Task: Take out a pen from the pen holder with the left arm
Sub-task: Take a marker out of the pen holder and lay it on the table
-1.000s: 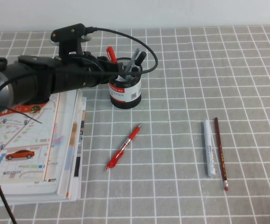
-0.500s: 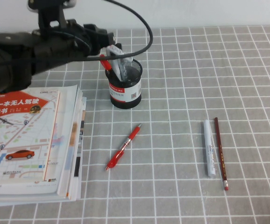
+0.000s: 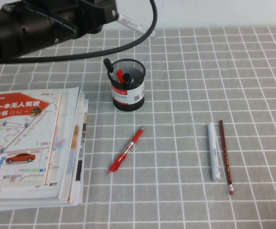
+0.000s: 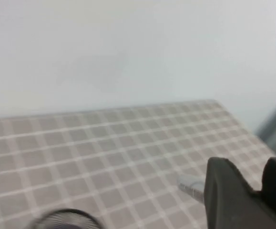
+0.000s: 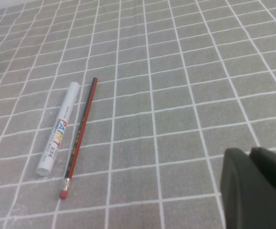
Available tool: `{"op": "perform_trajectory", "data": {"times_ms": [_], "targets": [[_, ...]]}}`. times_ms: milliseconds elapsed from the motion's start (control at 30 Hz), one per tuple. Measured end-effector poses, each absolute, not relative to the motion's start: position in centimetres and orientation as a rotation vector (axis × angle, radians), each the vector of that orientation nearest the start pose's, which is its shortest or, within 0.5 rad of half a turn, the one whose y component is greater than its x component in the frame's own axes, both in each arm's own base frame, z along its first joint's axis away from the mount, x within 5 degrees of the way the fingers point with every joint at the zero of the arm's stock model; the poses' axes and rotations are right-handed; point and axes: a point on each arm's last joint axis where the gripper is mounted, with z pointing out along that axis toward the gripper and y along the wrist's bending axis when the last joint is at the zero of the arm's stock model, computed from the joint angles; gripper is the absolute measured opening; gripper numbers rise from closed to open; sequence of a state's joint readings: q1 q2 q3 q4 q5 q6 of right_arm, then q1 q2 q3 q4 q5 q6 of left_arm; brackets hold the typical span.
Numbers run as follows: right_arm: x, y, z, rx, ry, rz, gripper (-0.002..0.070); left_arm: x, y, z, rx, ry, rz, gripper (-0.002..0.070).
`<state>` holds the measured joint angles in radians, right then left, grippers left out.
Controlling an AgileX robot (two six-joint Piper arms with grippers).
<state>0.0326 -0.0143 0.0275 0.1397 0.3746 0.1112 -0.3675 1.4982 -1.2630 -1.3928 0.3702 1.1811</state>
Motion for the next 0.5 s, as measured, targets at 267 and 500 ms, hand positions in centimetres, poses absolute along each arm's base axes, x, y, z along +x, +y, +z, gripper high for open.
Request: {"op": "perform_trajectory", "data": {"times_ms": [267,500], "targets": [[5.2,0.6,17.1,0.16,1.868,0.237,-0.0013,28.8,-17.0,36.7,0.639,1.938,-0.956,0.0117],[5.2,0.6,17.1,0.16,1.868,0.237,-0.0013,27.7,-19.8,33.0,0.842,2.155,-0.96,0.0117]]}}
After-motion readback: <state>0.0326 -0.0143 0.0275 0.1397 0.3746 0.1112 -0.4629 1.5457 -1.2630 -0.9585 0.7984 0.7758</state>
